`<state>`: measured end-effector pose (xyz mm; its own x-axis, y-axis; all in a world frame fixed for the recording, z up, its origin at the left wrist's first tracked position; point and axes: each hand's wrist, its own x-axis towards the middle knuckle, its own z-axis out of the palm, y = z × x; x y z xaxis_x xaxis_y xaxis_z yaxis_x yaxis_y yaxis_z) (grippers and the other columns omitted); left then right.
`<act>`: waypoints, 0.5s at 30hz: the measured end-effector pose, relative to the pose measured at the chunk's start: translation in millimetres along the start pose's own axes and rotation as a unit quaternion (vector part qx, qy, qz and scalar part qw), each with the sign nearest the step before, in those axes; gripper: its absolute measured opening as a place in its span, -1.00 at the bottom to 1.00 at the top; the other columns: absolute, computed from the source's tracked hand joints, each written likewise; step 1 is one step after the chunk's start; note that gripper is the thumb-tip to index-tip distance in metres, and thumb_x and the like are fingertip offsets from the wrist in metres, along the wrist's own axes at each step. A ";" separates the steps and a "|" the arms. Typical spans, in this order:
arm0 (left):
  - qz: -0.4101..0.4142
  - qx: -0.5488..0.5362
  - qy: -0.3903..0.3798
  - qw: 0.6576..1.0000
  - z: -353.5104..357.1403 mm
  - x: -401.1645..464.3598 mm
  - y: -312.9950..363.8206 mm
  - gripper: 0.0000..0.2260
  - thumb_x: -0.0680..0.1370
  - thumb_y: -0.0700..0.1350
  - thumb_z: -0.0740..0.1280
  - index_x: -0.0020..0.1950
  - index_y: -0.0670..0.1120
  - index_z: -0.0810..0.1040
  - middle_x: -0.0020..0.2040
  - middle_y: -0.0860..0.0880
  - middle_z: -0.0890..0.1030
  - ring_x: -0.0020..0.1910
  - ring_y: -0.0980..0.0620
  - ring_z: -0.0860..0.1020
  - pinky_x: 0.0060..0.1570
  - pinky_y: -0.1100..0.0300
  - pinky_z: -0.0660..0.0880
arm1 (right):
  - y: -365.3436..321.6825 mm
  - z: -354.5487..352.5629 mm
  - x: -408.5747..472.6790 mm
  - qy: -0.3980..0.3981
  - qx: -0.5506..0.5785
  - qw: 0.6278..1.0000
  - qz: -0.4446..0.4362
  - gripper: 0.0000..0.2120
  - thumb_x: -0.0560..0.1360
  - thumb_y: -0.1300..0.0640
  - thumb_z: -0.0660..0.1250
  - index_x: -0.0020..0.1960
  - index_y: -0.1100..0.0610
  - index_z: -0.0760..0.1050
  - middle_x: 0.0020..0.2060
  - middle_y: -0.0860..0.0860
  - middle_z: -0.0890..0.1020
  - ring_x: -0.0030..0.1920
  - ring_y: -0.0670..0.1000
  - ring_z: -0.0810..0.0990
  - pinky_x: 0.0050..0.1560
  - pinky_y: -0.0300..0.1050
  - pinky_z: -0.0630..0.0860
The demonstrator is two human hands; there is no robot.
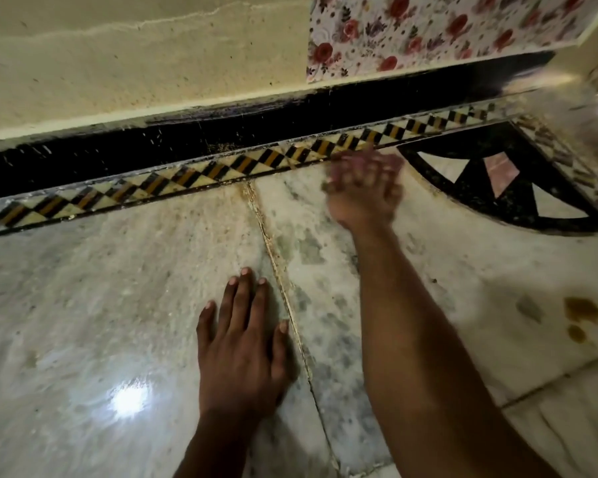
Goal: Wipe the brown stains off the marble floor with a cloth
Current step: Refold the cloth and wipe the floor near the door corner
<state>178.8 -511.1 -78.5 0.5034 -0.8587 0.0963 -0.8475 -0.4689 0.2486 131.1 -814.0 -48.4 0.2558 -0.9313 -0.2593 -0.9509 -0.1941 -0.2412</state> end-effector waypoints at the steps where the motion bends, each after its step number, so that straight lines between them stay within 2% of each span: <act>1: 0.000 0.001 0.003 1.000 -0.2 0.7 -2.1 -0.40 0.68 0.17 0.09 0.69 -0.04 0.30 0.74 -0.03 0.17 0.73 -0.02 0.11 0.64 -0.19 0.14 | -18.3 8.1 -9.6 -0.008 -0.026 0.996 -0.090 -0.37 0.72 -0.31 -0.17 0.71 -0.18 -0.28 0.71 0.11 -0.32 0.70 0.26 -0.35 0.64 0.40 -0.30; 3: -0.005 -0.003 0.006 1.000 -2.2 0.7 0.5 -0.40 0.68 0.18 0.07 0.68 -0.04 0.30 0.74 -0.03 0.17 0.72 -0.03 0.12 0.64 -0.18 0.13 | -20.1 20.4 -54.2 -0.034 -0.086 0.960 -0.263 -0.39 0.73 -0.32 -0.17 0.70 -0.23 -0.28 0.71 0.06 -0.33 0.70 0.19 -0.36 0.60 0.32 -0.37; 5: -0.004 -0.001 0.000 1.000 -2.8 -0.4 1.7 -0.39 0.69 0.20 0.06 0.69 -0.04 0.30 0.74 -0.04 0.16 0.72 -0.03 0.12 0.64 -0.18 0.12 | 18.2 25.6 -101.9 -0.051 -0.099 0.934 -0.339 -0.42 0.73 -0.34 -0.15 0.69 -0.33 -0.23 0.72 -0.02 -0.32 0.71 0.09 -0.35 0.61 0.26 -0.38; 7: 0.003 -0.002 -0.003 1.000 -4.0 0.4 1.1 -0.40 0.69 0.20 0.05 0.69 -0.04 0.29 0.74 -0.03 0.14 0.73 -0.02 0.10 0.65 -0.18 0.10 | 71.0 21.1 -119.8 -0.037 -0.102 0.955 -0.278 -0.42 0.70 -0.39 -0.14 0.67 -0.39 -0.22 0.73 -0.05 -0.28 0.72 0.06 -0.27 0.63 0.29 -0.32; 9: 0.004 -0.004 -0.007 1.000 -3.0 1.2 0.1 -0.40 0.70 0.20 0.04 0.69 -0.04 0.28 0.75 -0.03 0.13 0.73 -0.01 0.07 0.65 -0.17 0.08 | 107.9 8.9 -100.0 -0.002 -0.089 0.987 -0.132 -0.41 0.68 -0.42 -0.17 0.66 -0.40 -0.25 0.73 -0.01 -0.25 0.73 0.10 -0.24 0.63 0.36 -0.27; 11: 0.003 0.002 -0.004 1.000 -1.8 0.9 0.1 -0.40 0.70 0.21 0.04 0.69 -0.04 0.28 0.74 -0.03 0.14 0.73 -0.01 0.08 0.65 -0.17 0.08 | 110.4 -2.1 -58.1 0.019 -0.033 0.999 -0.001 -0.40 0.69 -0.39 -0.18 0.69 -0.35 -0.20 0.74 0.02 -0.25 0.72 0.11 -0.29 0.65 0.40 -0.25; 12: 0.002 0.001 -0.002 1.000 -0.7 0.7 0.1 -0.40 0.70 0.21 0.04 0.69 -0.03 0.29 0.74 -0.03 0.15 0.73 -0.01 0.09 0.65 -0.17 0.08 | 101.6 -4.4 -38.9 0.029 -0.012 0.999 0.036 -0.40 0.70 -0.37 -0.17 0.70 -0.32 -0.17 0.74 0.05 -0.24 0.72 0.13 -0.30 0.66 0.38 -0.24; 13: 0.003 0.001 0.002 1.000 0.5 0.5 -0.4 -0.41 0.71 0.21 0.05 0.69 -0.03 0.29 0.74 -0.03 0.16 0.73 -0.01 0.09 0.65 -0.17 0.09 | 87.3 -4.7 -28.1 0.031 -0.006 0.999 0.045 -0.39 0.71 -0.35 -0.16 0.72 -0.28 -0.16 0.74 0.07 -0.23 0.72 0.16 -0.29 0.66 0.36 -0.23; 15: 0.006 0.007 0.009 1.000 0.2 0.9 -2.2 -0.40 0.70 0.21 0.05 0.68 -0.04 0.30 0.74 -0.04 0.16 0.73 -0.03 0.11 0.64 -0.19 0.11 | 58.9 0.1 -31.2 0.011 -0.021 0.999 -0.031 -0.39 0.72 -0.31 -0.14 0.73 -0.23 -0.15 0.74 0.10 -0.20 0.72 0.21 -0.26 0.67 0.33 -0.21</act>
<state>181.0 -510.9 -79.2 0.4967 -0.8600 0.1171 -0.8555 -0.4624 0.2331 67.1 -796.3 -54.6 0.3105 -0.9235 -0.2253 -0.9402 -0.2634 -0.2160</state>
